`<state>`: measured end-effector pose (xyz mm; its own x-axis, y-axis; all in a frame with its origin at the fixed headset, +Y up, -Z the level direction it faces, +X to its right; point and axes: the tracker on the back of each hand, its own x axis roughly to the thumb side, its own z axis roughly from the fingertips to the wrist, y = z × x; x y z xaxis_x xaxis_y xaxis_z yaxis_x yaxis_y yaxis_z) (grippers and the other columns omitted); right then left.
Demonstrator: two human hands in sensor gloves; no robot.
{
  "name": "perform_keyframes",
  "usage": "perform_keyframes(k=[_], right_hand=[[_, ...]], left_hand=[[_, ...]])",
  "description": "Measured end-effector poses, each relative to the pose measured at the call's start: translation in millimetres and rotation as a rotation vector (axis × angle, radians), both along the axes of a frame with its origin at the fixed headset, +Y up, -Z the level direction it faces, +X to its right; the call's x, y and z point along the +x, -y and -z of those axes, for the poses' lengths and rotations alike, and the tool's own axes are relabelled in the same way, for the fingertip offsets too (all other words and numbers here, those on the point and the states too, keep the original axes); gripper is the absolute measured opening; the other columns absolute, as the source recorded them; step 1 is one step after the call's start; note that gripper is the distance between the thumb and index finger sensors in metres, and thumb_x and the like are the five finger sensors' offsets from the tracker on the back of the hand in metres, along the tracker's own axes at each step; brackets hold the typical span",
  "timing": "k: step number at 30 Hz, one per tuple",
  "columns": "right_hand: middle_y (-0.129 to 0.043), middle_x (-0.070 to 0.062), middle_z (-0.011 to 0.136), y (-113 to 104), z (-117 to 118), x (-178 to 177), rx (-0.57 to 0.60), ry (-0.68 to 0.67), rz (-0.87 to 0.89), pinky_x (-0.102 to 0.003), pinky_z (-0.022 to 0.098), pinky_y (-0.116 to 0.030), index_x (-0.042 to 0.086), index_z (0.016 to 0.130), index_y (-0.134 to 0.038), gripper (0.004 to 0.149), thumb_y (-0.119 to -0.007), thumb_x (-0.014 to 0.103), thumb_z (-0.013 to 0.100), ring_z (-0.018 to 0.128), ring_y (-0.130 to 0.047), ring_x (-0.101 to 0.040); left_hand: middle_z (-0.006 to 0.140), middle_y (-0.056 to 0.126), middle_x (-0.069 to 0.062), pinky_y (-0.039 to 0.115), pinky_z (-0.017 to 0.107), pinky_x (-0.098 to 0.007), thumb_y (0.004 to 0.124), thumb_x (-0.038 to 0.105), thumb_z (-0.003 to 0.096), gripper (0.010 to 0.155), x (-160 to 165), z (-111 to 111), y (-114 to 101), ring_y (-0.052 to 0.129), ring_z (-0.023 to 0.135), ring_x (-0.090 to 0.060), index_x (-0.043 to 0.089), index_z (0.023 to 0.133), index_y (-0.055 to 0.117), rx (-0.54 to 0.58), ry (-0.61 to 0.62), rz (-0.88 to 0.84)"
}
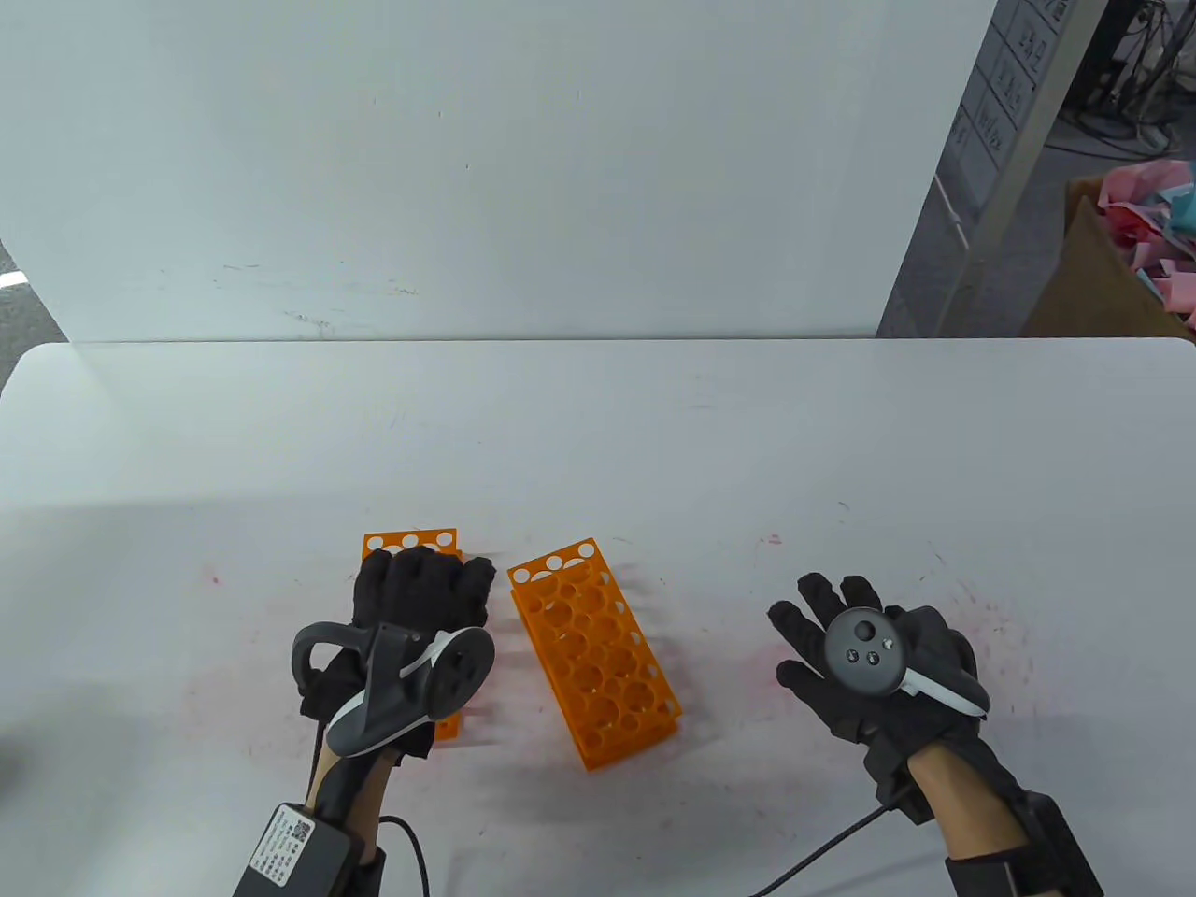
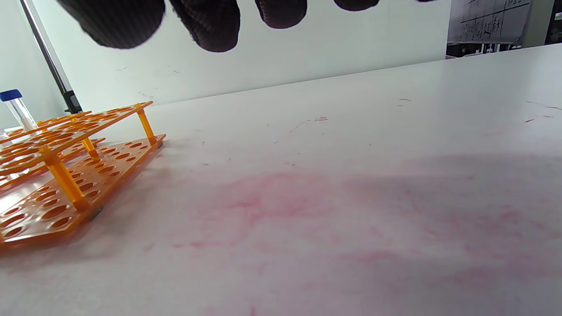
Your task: Transfer 4 test tubes between racks (Left hand only)
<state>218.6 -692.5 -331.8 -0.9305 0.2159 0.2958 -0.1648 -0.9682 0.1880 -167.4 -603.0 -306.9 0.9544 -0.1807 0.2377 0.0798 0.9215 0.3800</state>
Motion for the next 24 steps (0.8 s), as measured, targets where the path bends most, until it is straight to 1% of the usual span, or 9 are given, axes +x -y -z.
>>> perform_keyframes(k=[4, 11, 14, 21, 24], right_hand=[[-0.026, -0.012, 0.12, 0.7, 0.0, 0.3, -0.029, -0.008, 0.006, -0.077, 0.067, -0.032, 0.029, 0.11, -0.043, 0.063, -0.056, 0.054, 0.054, 0.103, -0.023, -0.054], [-0.027, -0.012, 0.12, 0.1, -0.4, -0.2, -0.024, -0.009, 0.004, -0.077, 0.067, -0.033, 0.029, 0.11, -0.044, 0.062, -0.056, 0.054, 0.054, 0.103, -0.024, -0.053], [-0.028, -0.012, 0.12, 0.7, -0.3, 0.1, -0.031, -0.008, 0.004, -0.077, 0.067, -0.033, 0.029, 0.11, -0.045, 0.062, -0.056, 0.054, 0.054, 0.103, -0.025, -0.054], [-0.028, -0.012, 0.12, 0.4, 0.0, -0.5, -0.028, -0.016, 0.0, -0.077, 0.067, -0.033, 0.029, 0.11, -0.045, 0.062, -0.056, 0.054, 0.054, 0.103, -0.025, -0.054], [-0.029, -0.012, 0.121, -1.4, 0.1, 1.1, -0.016, -0.017, 0.003, -0.077, 0.067, -0.033, 0.03, 0.11, -0.04, 0.063, -0.056, 0.054, 0.054, 0.103, -0.026, -0.054]], left_hand=[[0.092, 0.088, 0.005, 0.068, 0.072, -0.059, 0.078, 0.047, 0.0464, 0.05, 19.2, 3.6, -7.3, 0.086, 0.09, -0.026, 0.036, 0.095, 0.075, 0.031, 0.016, 0.044], [0.091, 0.089, 0.005, 0.069, 0.072, -0.058, 0.078, 0.048, 0.0464, 0.05, 46.9, 22.7, -15.4, 0.087, 0.088, -0.026, 0.036, 0.095, 0.075, -0.066, 0.055, 0.015], [0.09, 0.09, 0.005, 0.07, 0.071, -0.057, 0.078, 0.049, 0.0464, 0.05, 62.1, 25.9, -15.7, 0.088, 0.086, -0.026, 0.036, 0.094, 0.076, -0.094, 0.085, 0.029], [0.09, 0.09, 0.005, 0.07, 0.071, -0.057, 0.078, 0.049, 0.0461, 0.05, 98.8, 31.0, -7.0, 0.088, 0.087, -0.025, 0.036, 0.094, 0.076, -0.114, 0.165, 0.042], [0.09, 0.089, 0.005, 0.07, 0.071, -0.057, 0.078, 0.049, 0.046, 0.05, 109.9, 32.0, 1.7, 0.088, 0.087, -0.025, 0.036, 0.094, 0.075, -0.105, 0.189, 0.064]])
